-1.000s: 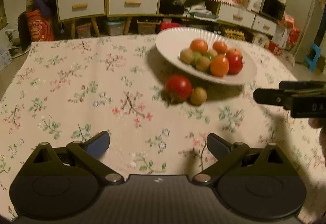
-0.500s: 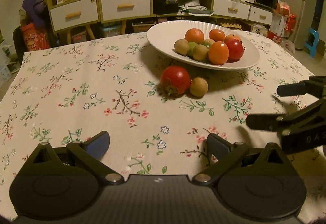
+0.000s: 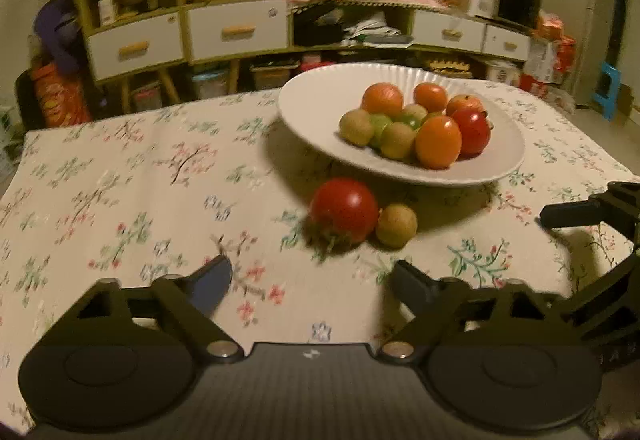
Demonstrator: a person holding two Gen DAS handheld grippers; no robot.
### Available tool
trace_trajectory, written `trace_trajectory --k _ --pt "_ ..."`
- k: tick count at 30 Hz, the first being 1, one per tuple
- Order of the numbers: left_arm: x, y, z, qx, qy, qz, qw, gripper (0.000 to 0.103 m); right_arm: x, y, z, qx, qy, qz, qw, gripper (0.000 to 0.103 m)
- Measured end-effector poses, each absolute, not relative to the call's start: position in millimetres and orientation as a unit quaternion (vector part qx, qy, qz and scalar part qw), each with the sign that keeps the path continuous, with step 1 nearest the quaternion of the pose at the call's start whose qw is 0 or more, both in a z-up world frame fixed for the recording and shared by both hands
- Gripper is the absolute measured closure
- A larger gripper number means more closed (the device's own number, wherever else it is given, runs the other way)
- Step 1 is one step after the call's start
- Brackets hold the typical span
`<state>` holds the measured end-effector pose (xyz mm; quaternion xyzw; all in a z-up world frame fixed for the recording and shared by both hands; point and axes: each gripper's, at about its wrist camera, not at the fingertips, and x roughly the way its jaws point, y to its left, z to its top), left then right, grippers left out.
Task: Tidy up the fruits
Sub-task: 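Withdraw both open grippers from the plate toward the remaining tomatoes, then close the left gripper on the red tomato while the right gripper grasps the small beige tomato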
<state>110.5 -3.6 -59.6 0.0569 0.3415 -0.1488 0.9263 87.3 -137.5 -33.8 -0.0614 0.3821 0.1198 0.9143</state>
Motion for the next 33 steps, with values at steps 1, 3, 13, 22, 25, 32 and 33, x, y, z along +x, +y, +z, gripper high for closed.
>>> trace_trajectory --k 1,3,13,22,25,32,33 --pt "111.3 -3.2 -59.7 0.06 0.338 -0.158 0.926 0.027 88.6 -137.1 -33.9 -0.063 0.382 0.121 0.914 0.0" --pt "113.6 -2.2 -59.4 0.066 0.331 -0.176 0.925 0.034 88.4 -137.0 -33.7 -0.064 0.381 0.123 0.914 0.0" --pt "123.3 -2.6 -56.5 0.08 0.313 -0.231 0.918 0.057 89.7 -132.5 -33.0 -0.076 0.378 0.134 0.913 0.003" --pt "124.4 -3.1 -54.5 0.09 0.316 -0.238 0.914 0.067 93.0 -125.8 -30.8 -0.091 0.363 0.152 0.915 0.019" --pt "121.6 4.2 -52.5 0.087 0.322 -0.222 0.916 0.067 96.3 -122.5 -30.7 -0.085 0.36 0.152 0.916 0.022" --pt "113.5 21.8 -49.5 0.087 0.337 -0.193 0.918 0.067 104.6 -110.6 -30.0 -0.081 0.356 0.157 0.918 0.036" --pt "112.8 23.8 -49.3 0.087 0.339 -0.189 0.918 0.067 105.6 -108.9 -30.0 -0.08 0.355 0.159 0.918 0.039"
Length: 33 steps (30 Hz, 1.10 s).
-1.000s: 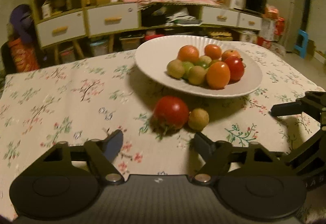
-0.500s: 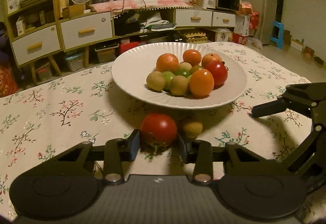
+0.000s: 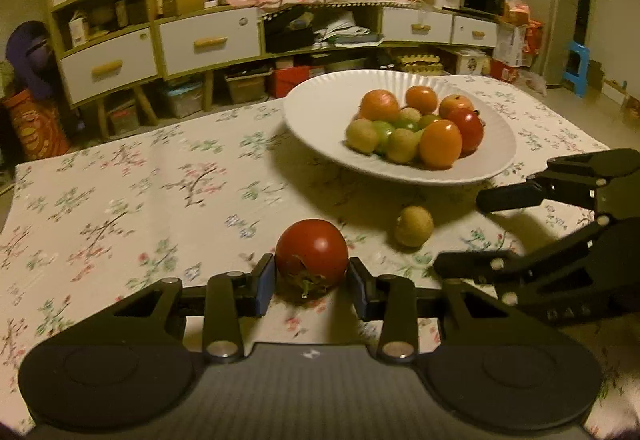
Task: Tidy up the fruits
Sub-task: 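Close the left gripper on the red tomato while the right gripper grasps the small beige tomato, then carry the red tomato in the left gripper and beige tomato in the right gripper over the plate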
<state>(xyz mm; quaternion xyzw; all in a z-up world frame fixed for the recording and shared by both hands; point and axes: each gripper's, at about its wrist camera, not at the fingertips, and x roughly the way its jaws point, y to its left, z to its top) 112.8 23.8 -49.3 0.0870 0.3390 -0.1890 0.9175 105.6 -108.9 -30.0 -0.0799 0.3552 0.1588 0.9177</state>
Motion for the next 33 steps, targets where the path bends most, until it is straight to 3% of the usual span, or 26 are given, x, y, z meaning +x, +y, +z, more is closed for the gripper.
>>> trace_trajectory --k 19,24,33 --pt "107.3 34.9 -50.6 0.083 0.348 -0.18 0.916 0.067 115.9 -77.8 -28.8 -0.077 0.357 0.18 0.913 0.066" --pt "106.4 36.0 -50.8 0.078 0.348 -0.176 0.918 0.067 113.7 -74.8 -28.7 -0.081 0.354 0.189 0.913 0.081" --pt "104.1 39.8 -46.1 0.039 0.352 -0.162 0.921 0.067 106.7 -81.2 -22.4 -0.076 0.357 0.197 0.91 0.081"
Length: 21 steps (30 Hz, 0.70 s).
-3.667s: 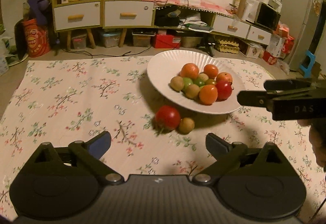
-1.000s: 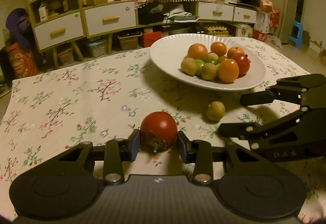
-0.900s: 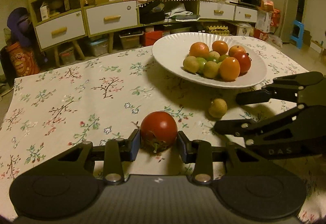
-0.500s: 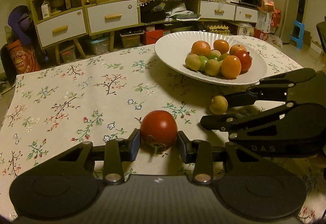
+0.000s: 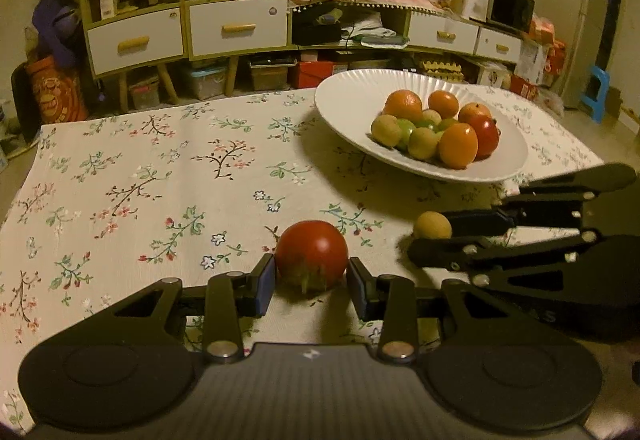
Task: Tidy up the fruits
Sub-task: 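Carry the red tomato in the left gripper and beige tomato in the right gripper over the plate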
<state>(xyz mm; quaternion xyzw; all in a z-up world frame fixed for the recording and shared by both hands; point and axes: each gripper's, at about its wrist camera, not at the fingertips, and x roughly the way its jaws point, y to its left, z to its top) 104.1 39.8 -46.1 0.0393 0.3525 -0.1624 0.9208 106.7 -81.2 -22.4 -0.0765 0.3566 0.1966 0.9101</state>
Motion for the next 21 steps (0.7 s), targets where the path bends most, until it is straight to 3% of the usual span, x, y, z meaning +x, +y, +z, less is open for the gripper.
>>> trace_trajectory --k 6,9,13,14,18,21 --pt "101.2 35.1 -33.4 0.022 0.341 -0.167 0.925 0.069 93.5 -91.8 -10.7 -0.075 0.353 0.213 0.908 0.081" --pt "101.2 29.6 -23.7 0.014 0.328 -0.176 0.928 0.077 88.5 -97.3 -3.9 -0.075 0.348 0.218 0.909 0.081" --pt "105.2 18.0 -18.1 0.02 0.33 -0.189 0.925 0.077 87.5 -106.4 5.0 -0.075 0.34 0.215 0.912 0.081" --pt "106.1 15.7 -19.5 0.026 0.334 -0.187 0.924 0.075 88.0 -109.1 5.5 -0.072 0.34 0.213 0.913 0.081" --pt "106.5 13.9 -30.0 0.034 0.346 -0.174 0.921 0.052 87.9 -116.9 3.1 -0.06 0.345 0.208 0.913 0.081" --pt "105.6 17.8 -33.8 0.02 0.365 -0.179 0.914 0.047 84.7 -120.2 -0.2 -0.059 0.348 0.21 0.912 0.081"
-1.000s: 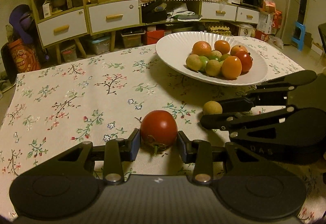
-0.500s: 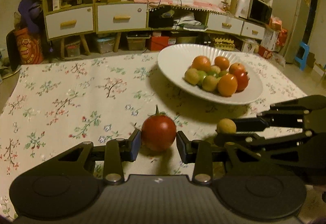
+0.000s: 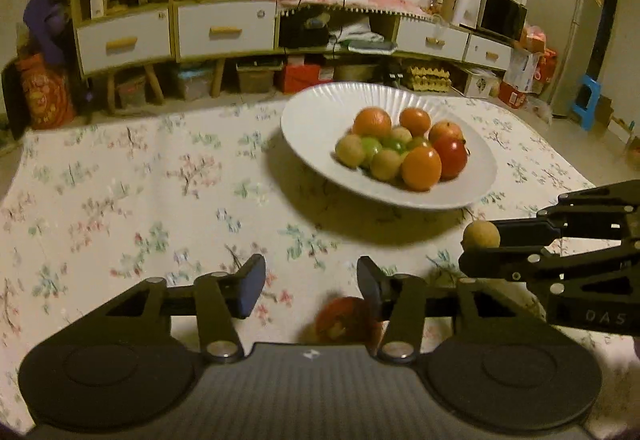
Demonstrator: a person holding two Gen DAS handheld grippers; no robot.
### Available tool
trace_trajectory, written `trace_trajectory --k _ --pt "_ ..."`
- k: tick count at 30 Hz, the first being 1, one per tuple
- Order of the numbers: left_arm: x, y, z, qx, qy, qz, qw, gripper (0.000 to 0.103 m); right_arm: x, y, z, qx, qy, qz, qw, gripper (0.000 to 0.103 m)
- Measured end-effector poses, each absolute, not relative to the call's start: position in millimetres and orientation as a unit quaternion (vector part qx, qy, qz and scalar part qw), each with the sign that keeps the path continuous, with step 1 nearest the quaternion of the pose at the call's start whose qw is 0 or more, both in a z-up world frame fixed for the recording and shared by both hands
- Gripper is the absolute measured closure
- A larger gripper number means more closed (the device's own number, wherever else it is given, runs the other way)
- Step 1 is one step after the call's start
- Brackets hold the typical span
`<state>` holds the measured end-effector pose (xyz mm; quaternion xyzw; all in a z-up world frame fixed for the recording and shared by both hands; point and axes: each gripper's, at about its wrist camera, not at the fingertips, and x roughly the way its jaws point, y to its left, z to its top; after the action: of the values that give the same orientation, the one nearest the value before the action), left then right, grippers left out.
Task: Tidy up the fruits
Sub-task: 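Carry the red tomato in the left gripper and beige tomato in the right gripper over the plate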
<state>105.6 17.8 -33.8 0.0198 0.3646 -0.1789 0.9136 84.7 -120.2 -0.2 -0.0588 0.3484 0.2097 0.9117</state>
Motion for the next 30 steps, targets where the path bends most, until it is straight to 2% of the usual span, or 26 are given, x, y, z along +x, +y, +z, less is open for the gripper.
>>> trace_trajectory --k 3,8,13,17,30 --pt "100.0 20.0 -32.9 0.007 0.379 -0.186 0.906 0.041 81.1 -122.4 -0.8 -0.064 0.35 0.214 0.91 0.081" --pt "90.5 11.8 -35.2 0.032 0.391 -0.182 0.902 0.041 77.9 -130.2 1.1 -0.056 0.351 0.215 0.909 0.081" --pt "89.0 6.2 -41.7 0.052 0.398 -0.164 0.901 0.047 78.3 -133.7 1.5 -0.048 0.352 0.21 0.911 0.081" --pt "90.4 7.2 -45.7 0.051 0.405 -0.161 0.899 0.062 77.6 -136.1 2.1 -0.046 0.35 0.209 0.912 0.081" --pt "102.7 -17.1 -8.7 0.025 0.343 -0.182 0.921 0.062 87.9 -150.1 12.6 -0.026 0.332 0.189 0.924 0.081"
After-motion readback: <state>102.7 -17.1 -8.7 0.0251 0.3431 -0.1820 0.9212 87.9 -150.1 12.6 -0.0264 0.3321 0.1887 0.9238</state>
